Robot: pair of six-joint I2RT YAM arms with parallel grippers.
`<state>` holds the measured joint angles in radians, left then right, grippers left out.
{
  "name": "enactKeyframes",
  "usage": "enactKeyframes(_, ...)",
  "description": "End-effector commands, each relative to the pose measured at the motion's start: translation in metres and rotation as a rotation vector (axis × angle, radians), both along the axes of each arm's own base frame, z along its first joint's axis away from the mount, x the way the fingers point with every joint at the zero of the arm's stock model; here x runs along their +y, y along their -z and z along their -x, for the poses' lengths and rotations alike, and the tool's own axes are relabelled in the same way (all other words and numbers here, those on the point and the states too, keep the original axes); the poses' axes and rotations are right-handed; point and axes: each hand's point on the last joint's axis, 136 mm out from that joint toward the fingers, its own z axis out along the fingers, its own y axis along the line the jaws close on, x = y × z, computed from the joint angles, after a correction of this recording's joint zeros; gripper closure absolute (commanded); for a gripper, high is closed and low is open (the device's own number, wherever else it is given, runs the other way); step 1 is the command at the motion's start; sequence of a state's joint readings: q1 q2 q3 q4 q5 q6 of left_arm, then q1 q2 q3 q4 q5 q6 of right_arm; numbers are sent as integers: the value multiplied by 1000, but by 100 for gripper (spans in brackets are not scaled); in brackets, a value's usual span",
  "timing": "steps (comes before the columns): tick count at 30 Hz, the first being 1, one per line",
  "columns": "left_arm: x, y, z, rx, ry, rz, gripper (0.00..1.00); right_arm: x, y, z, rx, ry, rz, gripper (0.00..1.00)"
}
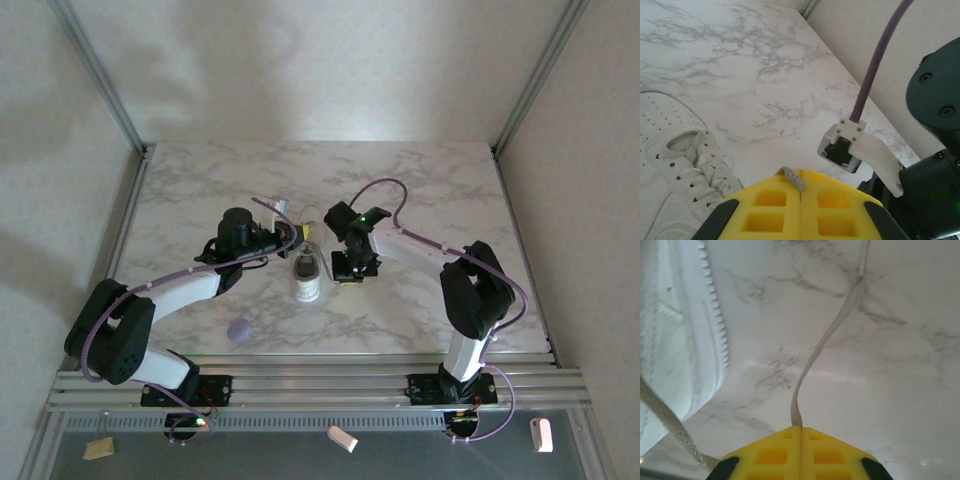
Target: Tie the shoes
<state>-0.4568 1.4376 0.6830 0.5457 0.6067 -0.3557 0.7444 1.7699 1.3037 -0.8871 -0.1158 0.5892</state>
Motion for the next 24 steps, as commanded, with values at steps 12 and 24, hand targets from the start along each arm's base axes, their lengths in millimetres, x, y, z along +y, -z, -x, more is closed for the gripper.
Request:
enactKeyframes(12,-1,-5,-3,-21,-22,31,100,-28,-51,-13,-285,74,14,63)
enactKeyframes(24,22,-6,-1,83,-199,204,100,37,-89,-30,-387,309,-414,76)
